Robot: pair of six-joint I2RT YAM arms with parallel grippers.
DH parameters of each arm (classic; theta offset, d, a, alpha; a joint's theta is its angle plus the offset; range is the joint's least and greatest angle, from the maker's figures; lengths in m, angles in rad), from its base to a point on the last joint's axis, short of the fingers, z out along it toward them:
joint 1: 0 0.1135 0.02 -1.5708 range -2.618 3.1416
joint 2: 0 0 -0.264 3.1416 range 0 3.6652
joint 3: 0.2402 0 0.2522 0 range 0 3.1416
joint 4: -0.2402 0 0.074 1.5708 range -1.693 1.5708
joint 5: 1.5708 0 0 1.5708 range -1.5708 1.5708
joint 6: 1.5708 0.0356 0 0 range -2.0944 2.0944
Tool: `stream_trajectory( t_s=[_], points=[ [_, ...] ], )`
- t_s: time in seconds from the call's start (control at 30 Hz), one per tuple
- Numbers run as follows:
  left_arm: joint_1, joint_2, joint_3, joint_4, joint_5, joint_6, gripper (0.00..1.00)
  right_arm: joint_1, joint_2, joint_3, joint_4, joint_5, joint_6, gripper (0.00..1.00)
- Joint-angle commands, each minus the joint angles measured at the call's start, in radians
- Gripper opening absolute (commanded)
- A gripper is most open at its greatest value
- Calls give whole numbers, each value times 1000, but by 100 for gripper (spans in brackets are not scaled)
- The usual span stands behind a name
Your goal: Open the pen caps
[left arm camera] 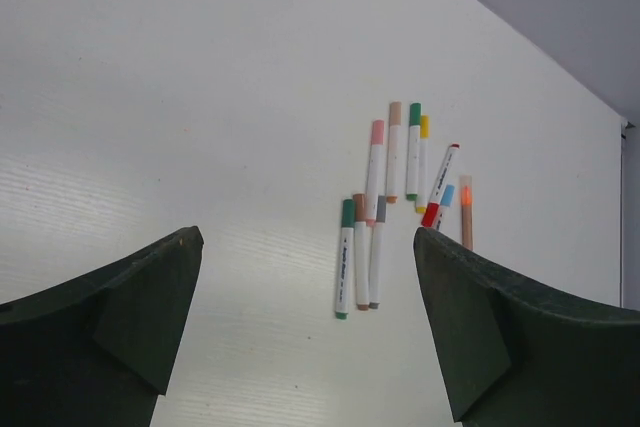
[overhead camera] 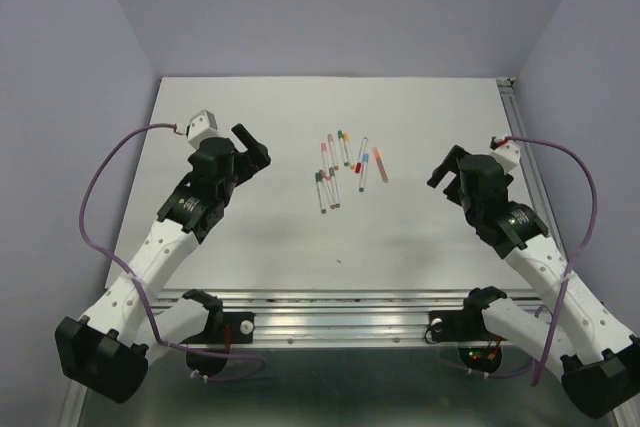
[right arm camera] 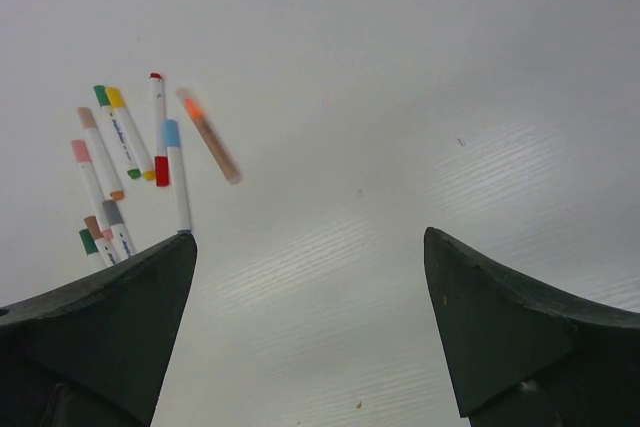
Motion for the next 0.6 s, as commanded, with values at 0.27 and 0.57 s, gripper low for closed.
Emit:
stream_trajectory(
  t_s=[0.27,0.57],
  points=[
    [6,-21,-58,110,67,16,99,7,6,-67,204,-59,-88,100],
    [11,34,-90,165,103,36,99,7,302,98,221,-301,-252,100]
  ],
)
